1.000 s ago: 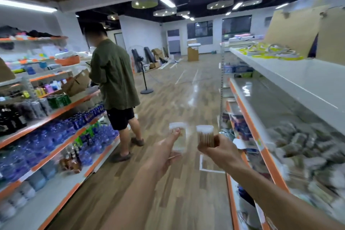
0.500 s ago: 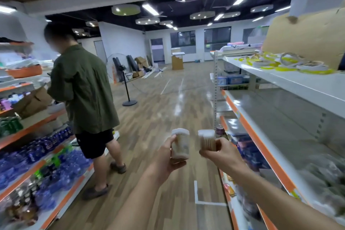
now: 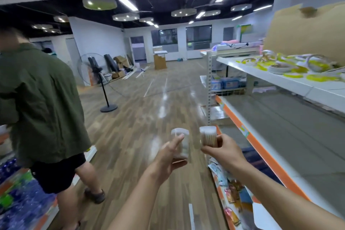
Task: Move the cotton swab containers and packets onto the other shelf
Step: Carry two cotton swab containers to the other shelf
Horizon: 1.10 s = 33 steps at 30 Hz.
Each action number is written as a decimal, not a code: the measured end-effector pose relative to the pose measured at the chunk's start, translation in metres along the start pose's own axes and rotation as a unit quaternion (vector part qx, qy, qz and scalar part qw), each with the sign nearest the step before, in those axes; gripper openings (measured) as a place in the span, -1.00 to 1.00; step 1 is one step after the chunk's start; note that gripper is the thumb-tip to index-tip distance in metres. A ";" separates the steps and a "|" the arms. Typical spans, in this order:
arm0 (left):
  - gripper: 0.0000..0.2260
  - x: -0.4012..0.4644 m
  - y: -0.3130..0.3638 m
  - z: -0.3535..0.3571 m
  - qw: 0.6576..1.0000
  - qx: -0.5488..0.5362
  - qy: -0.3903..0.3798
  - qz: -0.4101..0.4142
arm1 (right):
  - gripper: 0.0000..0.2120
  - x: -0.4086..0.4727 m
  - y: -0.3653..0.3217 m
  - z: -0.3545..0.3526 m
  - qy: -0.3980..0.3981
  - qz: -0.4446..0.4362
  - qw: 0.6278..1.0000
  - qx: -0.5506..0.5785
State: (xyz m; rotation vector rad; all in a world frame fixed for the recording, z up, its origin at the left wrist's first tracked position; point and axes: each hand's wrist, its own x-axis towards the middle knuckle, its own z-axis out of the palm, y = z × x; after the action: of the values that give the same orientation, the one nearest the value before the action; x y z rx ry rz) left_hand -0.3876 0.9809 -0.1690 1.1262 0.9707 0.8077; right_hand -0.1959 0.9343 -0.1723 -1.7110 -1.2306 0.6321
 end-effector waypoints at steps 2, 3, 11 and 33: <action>-0.71 0.040 0.005 -0.014 1.000 -0.001 -0.002 0.011 | -0.62 0.039 0.001 0.016 0.017 0.000 1.000 0.000; -0.70 0.060 0.011 -0.021 1.000 0.002 -0.002 0.016 | -0.63 0.058 0.000 0.023 0.026 0.002 1.000 -0.002; -0.58 0.214 0.074 -0.067 0.999 0.022 -0.030 0.028 | -0.62 0.206 -0.020 0.067 0.066 0.027 0.997 -0.018; -0.53 0.596 0.164 -0.138 0.998 0.031 -0.014 0.052 | -0.63 0.595 -0.030 0.143 0.082 0.020 0.995 -0.043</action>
State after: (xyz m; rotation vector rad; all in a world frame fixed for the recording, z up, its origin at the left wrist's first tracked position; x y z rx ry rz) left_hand -0.2988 1.6073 -0.1559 1.2470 0.9256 0.8469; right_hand -0.1034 1.5397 -0.1532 -1.8251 -1.1251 0.4570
